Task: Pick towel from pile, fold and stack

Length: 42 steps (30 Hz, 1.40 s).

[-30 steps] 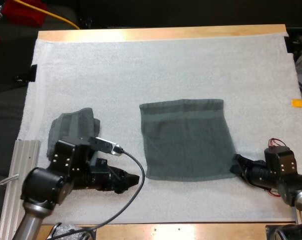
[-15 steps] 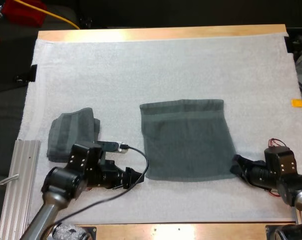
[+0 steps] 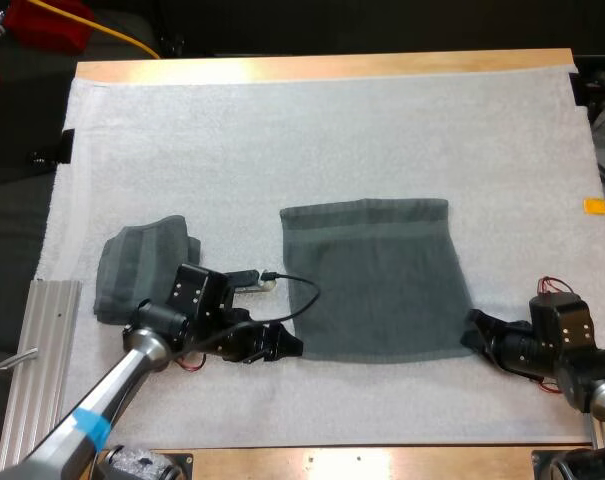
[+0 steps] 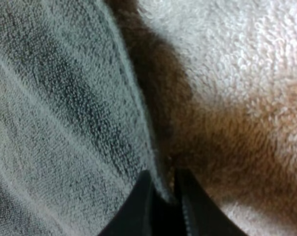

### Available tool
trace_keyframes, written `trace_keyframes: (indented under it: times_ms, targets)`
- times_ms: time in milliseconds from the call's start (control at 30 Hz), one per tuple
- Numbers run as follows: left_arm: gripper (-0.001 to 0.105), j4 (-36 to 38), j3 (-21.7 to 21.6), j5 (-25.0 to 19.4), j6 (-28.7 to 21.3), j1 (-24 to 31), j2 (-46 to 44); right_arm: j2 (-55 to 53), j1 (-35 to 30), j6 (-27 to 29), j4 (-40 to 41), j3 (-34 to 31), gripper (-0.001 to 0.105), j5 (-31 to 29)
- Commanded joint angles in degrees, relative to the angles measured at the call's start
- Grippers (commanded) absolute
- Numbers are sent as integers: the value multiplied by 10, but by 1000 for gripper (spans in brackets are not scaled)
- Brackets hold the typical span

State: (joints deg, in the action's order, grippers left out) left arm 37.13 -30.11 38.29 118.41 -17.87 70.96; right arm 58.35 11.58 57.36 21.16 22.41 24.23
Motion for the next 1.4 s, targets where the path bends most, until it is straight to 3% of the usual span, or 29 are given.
trace_keyframes:
  times_ms: [0,267,633,933,1367]
  targets:
    - [67,-14,0,13,3,-1,8,-4,1,7,10,-1,2,4]
    - [67,-47,0,34,3,-1,64,-4,1,7,10,-1,2,4]
    - [67,-82,0,117,17,-1,123,-4,1,7,10,-1,2,4]
    - [67,-95,-4,135,50,-1,142,-4,1,7,10,-1,2,3]
    - [67,-143,-4,124,105,-44,149,-4,1,7,10,-1,2,2]
